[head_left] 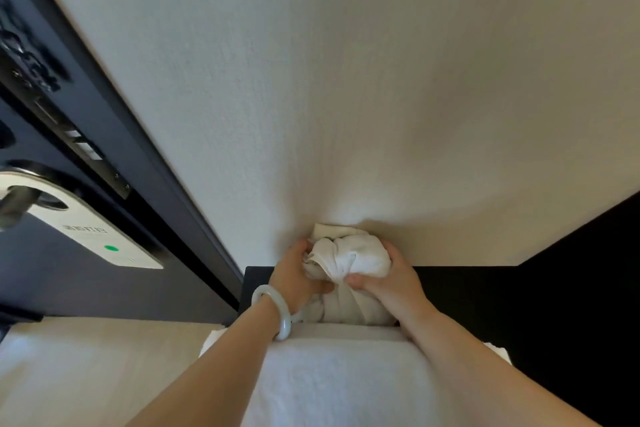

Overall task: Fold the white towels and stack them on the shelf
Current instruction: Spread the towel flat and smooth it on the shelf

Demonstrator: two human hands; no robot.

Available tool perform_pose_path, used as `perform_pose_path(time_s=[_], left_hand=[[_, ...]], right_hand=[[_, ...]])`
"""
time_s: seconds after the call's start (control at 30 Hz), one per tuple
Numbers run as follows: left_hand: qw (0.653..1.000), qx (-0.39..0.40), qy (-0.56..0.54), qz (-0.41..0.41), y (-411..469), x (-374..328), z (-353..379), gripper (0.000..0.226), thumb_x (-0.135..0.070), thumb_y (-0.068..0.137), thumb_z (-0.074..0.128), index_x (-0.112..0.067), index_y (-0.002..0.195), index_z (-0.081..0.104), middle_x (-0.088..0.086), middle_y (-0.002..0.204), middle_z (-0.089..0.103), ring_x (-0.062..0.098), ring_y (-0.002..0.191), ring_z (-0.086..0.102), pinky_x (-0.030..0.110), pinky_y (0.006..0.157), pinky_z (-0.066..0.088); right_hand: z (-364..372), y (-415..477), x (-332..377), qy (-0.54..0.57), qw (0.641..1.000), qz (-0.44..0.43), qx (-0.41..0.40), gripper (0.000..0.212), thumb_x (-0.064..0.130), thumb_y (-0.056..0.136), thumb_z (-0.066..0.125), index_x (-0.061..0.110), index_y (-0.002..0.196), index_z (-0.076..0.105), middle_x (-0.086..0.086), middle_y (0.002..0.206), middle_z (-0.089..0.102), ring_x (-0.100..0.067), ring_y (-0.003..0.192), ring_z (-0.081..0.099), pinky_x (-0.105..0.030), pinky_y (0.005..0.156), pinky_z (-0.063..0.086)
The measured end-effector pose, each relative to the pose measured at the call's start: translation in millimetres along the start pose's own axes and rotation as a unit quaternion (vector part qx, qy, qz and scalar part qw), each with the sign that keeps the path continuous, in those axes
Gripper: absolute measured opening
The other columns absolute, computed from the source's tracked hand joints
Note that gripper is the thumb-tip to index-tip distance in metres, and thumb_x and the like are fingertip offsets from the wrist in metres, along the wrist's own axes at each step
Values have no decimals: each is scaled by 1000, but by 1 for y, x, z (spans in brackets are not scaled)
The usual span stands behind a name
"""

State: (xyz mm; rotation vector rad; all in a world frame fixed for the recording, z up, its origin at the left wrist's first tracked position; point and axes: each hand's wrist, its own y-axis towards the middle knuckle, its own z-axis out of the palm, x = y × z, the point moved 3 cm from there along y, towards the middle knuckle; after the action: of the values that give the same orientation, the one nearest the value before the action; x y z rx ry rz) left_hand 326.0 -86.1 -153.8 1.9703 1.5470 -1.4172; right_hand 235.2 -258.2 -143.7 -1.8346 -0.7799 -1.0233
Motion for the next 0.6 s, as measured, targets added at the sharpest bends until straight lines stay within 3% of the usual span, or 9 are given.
perform_pose_path(time_s=[0.1,0.2,0.3,0.4,0.6], left_hand=[[999,-31,-17,37,-23,-38,-12,51,-15,68,85,-28,102,49,-4,107,57,14,92,59,12,65,45],[994,-69,-8,88,-50,-88,-28,51,-19,69,85,-29,105,50,-6,107,53,14,98,53,17,74,42],[989,-77,-33,123,-80,-148,-40,52,-21,68,85,-30,103,48,-6,107,53,21,102,52,34,82,49],[982,-61,-52,170,-111,-215,-39,53,-19,67,86,-31,102,47,-2,108,54,24,103,53,42,86,50],[955,-30,-89,281,-168,-360,11,54,-18,67,88,-33,97,46,-1,108,53,20,101,54,34,81,48]], right_hand=[[-17,-25,30,14,999,-34,-27,73,22,64,92,36,124,52,13,116,62,-9,109,59,-30,91,53],[-44,-53,68,26,997,-61,-48,77,25,63,92,34,129,52,11,120,61,-12,112,59,-38,96,53],[-83,-88,111,62,991,-101,-64,75,28,61,94,52,118,51,19,118,62,-1,106,60,-24,83,53],[-134,-129,153,70,983,-140,-95,79,26,60,95,55,118,49,22,118,61,5,105,57,-14,75,47],[-276,-215,208,39,960,-216,-176,77,22,62,94,52,119,50,25,112,64,12,98,60,-8,72,49]])
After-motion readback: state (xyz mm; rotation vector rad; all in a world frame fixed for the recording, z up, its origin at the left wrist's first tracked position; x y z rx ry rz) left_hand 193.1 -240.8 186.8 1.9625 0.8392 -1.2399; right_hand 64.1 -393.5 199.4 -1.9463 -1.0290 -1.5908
